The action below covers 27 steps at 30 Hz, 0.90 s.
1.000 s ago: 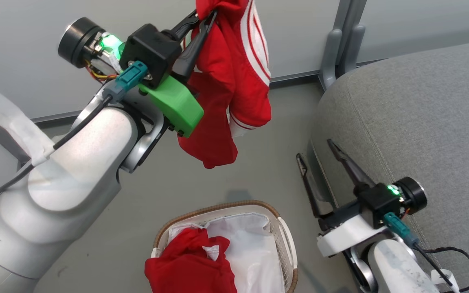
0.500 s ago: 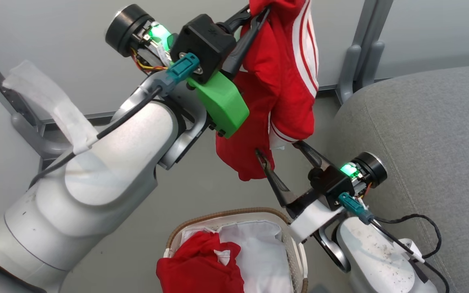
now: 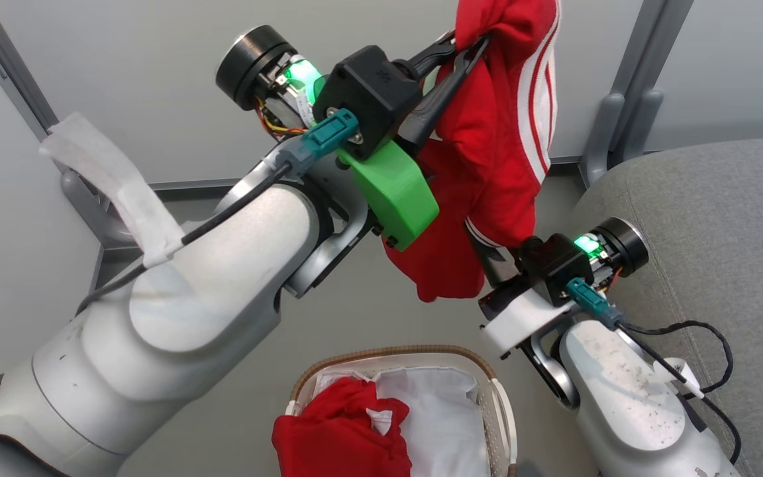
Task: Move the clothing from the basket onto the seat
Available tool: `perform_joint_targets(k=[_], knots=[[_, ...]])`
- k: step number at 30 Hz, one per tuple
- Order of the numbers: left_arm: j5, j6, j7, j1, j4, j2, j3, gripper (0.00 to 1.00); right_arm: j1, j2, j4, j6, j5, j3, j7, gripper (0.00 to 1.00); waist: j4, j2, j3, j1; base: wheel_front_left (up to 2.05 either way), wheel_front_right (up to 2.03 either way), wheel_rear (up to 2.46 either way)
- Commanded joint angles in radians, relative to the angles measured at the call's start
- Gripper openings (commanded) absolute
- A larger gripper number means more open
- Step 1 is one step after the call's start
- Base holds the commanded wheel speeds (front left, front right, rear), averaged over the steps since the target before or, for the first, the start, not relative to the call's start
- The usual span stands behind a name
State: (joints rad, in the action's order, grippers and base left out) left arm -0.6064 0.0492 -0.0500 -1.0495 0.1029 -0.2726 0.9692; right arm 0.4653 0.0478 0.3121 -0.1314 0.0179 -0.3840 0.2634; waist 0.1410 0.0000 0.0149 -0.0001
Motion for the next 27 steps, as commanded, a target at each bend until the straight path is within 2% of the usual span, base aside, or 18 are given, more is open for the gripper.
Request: perform_joint_targets(k=[1,5,6,8,9,11,12,21,27], knots=[[0.0,0.009,0.012,0.02,0.0,-0.013,-0.009,0.0,0.002,0.005,-0.011,0.001,0.014,0.011,0.002,0.0,-0.003,0.0,0.002,0.0001,0.0,0.0,0.0],[-0.016,0.023,0.04,0.063,0.012,-0.046,-0.024,0.0,-0.009,0.004,-0.04,0.001,0.032,0.023,0.002,0.0,-0.015,0.0,0.009,0.0001,0.0,0.0,0.0],[-0.021,0.027,0.054,0.075,0.016,-0.053,-0.031,0.12,-0.015,0.004,-0.047,0.001,0.036,0.029,0.002,0.0,-0.018,0.0,0.011,0.0001,0.0,0.0,0.0],[-0.034,0.033,0.075,0.104,0.03,-0.066,-0.04,0.19,-0.024,0.004,-0.059,0.001,0.041,0.034,0.002,0.0,-0.025,0.0,0.014,0.0001,0.0,0.0,0.0],[-0.039,0.033,0.085,0.116,0.037,-0.069,-0.044,0.36,-0.027,0.004,-0.063,0.001,0.043,0.036,0.002,0.0,-0.029,0.0,0.015,0.0001,0.0,0.0,0.0],[-0.054,0.035,0.11,0.147,0.056,-0.076,-0.052,0.88,-0.03,0.004,-0.073,0.001,0.05,0.044,0.002,0.0,-0.036,0.0,0.019,0.0001,0.0,0.0,0.0],[-0.063,0.037,0.125,0.165,0.066,-0.077,-0.058,1.0,-0.032,0.004,-0.076,0.001,0.053,0.048,0.002,0.0,-0.04,0.0,0.022,0.0001,0.0,0.0,0.0],[-0.128,0.019,0.272,0.337,0.184,-0.072,-0.086,1.0,-0.044,0.004,-0.1,0.001,0.047,0.091,0.002,0.0,-0.062,0.0,0.045,0.0001,0.0,0.0,0.0],[-0.132,-0.002,0.314,0.466,0.245,-0.049,-0.121,1.0,-0.052,0.004,-0.117,0.001,0.033,0.129,0.002,0.0,-0.073,0.0,0.058,0.0001,0.0,0.0,0.0]])
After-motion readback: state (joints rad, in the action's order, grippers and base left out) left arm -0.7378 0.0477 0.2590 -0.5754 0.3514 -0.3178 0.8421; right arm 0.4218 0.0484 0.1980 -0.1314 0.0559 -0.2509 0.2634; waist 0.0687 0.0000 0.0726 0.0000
